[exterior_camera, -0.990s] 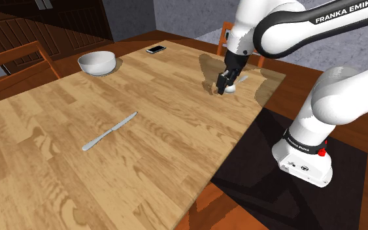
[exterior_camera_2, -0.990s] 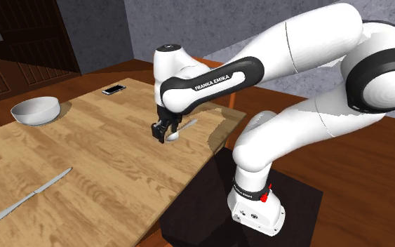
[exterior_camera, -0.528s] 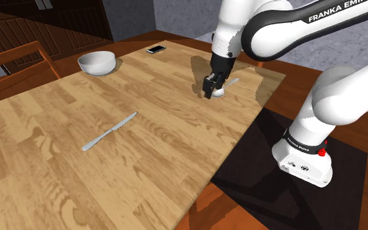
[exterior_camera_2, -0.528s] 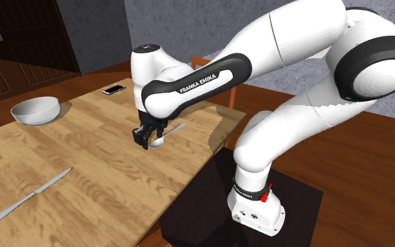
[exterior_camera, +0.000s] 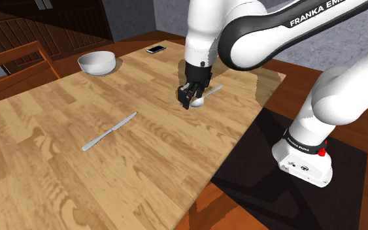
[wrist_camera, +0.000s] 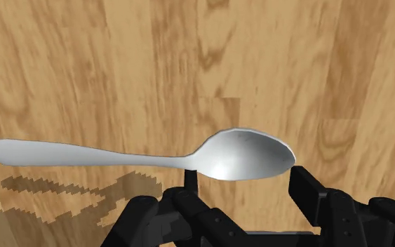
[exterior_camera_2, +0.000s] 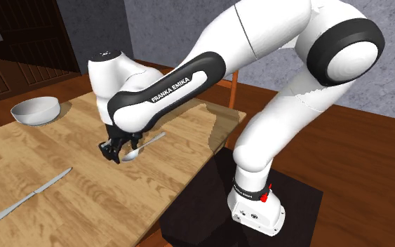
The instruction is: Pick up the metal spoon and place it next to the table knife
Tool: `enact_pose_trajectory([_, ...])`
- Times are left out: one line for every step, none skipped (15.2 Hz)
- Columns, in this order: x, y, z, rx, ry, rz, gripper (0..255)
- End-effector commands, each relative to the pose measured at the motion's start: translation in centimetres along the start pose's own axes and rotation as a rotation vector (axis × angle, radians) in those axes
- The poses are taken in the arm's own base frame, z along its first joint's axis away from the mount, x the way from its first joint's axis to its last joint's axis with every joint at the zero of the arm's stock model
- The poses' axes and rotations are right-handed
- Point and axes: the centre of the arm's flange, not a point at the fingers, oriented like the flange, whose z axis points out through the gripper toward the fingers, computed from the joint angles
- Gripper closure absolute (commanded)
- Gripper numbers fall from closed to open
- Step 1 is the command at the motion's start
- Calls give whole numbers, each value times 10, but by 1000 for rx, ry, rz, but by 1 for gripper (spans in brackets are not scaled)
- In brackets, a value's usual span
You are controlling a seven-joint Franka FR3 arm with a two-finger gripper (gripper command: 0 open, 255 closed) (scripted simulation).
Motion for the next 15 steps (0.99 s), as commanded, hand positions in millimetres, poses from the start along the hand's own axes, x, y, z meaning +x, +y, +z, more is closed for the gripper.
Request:
enact_pose_trajectory([8,-26,1,2,-1,1,255])
enact_pose_trajectory([11,-39,1,2,-1,1,255])
enact_pose_trajectory([14,-52,1,2,-1,1,255])
enact_pose_trajectory([17,-65,1,2,-1,1,255])
enact_pose_trajectory([20,-78,1,2,-1,1,255])
enact_pose_trajectory([23,-91,1,2,-1,1,255])
enact_pose_trajectory([26,-103,0,2,-1,1,255])
enact_pose_trajectory([29,-116,0,2,-1,1,255])
enact_pose_trajectory([32,-129,0,2,-1,1,255])
enact_pose_trajectory([35,-142,0,2,-1,1,255])
enact_pose_trajectory([38,-155,0,2,-1,1,255])
enact_pose_trajectory([41,-168,0,2,-1,1,255])
enact_pose_trajectory([44,-181,0,2,-1,1,255])
enact_pose_trajectory([47,-191,-1,2,-1,1,255])
enact_pose_trajectory([46,-191,5,2,-1,1,255])
